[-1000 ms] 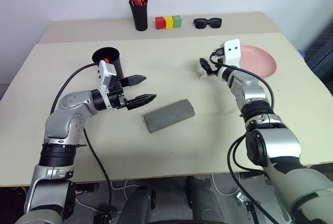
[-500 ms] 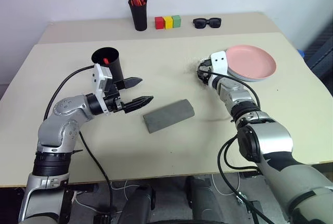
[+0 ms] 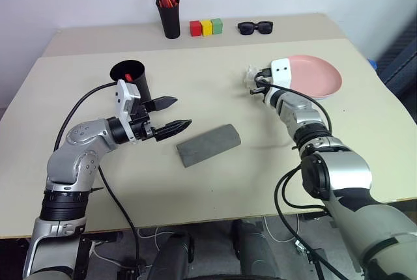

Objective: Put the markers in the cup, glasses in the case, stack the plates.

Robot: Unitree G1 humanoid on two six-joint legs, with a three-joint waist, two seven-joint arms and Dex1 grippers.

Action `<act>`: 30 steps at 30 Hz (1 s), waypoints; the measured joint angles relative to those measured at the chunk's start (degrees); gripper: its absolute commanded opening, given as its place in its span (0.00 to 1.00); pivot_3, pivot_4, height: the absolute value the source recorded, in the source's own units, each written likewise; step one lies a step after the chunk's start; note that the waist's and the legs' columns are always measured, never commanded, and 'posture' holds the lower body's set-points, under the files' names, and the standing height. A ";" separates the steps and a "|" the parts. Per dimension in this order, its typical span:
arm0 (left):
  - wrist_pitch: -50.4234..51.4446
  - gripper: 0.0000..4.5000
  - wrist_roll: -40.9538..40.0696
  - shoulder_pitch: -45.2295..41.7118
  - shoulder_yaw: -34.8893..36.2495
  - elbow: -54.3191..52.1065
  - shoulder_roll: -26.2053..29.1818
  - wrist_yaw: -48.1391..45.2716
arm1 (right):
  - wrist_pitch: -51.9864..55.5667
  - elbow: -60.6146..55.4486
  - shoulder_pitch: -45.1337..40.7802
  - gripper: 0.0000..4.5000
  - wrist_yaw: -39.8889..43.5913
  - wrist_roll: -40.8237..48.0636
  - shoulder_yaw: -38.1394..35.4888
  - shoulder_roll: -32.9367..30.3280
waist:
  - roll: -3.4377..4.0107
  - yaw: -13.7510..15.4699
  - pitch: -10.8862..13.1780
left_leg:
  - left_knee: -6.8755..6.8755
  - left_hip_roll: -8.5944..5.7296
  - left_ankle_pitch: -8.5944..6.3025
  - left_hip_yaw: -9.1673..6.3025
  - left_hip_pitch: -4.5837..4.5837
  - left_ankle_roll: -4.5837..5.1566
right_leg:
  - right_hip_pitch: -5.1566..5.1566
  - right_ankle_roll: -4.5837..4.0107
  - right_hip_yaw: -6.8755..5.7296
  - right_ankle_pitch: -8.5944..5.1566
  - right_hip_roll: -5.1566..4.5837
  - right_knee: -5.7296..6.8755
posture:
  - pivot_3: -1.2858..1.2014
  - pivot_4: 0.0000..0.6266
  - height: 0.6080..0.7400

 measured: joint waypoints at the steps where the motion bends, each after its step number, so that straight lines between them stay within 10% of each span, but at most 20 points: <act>1: -0.02 1.00 0.00 -0.11 -0.02 0.19 -0.05 0.00 | -0.28 -1.48 -0.01 0.01 0.41 0.62 -0.60 -1.31 | 0.00 0.03 0.00 | 0.00 0.00 0.00 0.00 0.00 0.00 | 0.00 0.00 0.00 0.00 0.00 -0.01 | 0.52 0.24 1.00; 8: -0.26 1.00 0.05 -1.19 -0.57 1.15 -1.00 -0.17 | -0.11 -4.40 -0.03 0.06 -1.76 2.81 -4.05 -9.84 | 0.00 0.07 0.00 | -0.03 0.00 -0.01 0.03 0.01 0.01 | 0.01 0.00 0.01 0.00 0.00 -0.03 | 0.52 0.24 1.00; 17: -0.67 1.00 0.25 -3.01 -0.89 2.79 -1.36 -1.27 | 0.14 -3.13 2.44 1.00 -0.68 1.68 -2.39 -10.90 | 0.00 -0.05 -0.01 | -0.08 0.02 0.00 0.12 0.05 0.02 | 0.01 0.00 0.07 0.00 0.00 -0.04 | 0.52 0.24 1.00; 23: -0.67 1.00 0.16 -2.06 -0.16 2.37 -0.74 -0.94 | -2.07 -10.22 5.79 1.00 2.42 3.31 -2.48 -11.03 | 0.01 -0.02 -0.01 | -0.10 0.02 0.00 0.11 0.05 0.01 | 0.01 0.00 0.07 0.00 0.00 -0.05 | 0.52 0.24 1.00; 30: -1.90 1.00 -1.41 4.46 4.81 -2.54 1.13 -0.68 | 6.52 -53.45 28.69 1.00 26.26 19.38 0.32 -10.86 | 0.03 0.47 -0.03 | -0.11 0.06 -0.01 0.05 0.04 0.02 | -0.01 0.01 0.05 -0.01 0.02 -0.04 | 0.52 0.24 1.00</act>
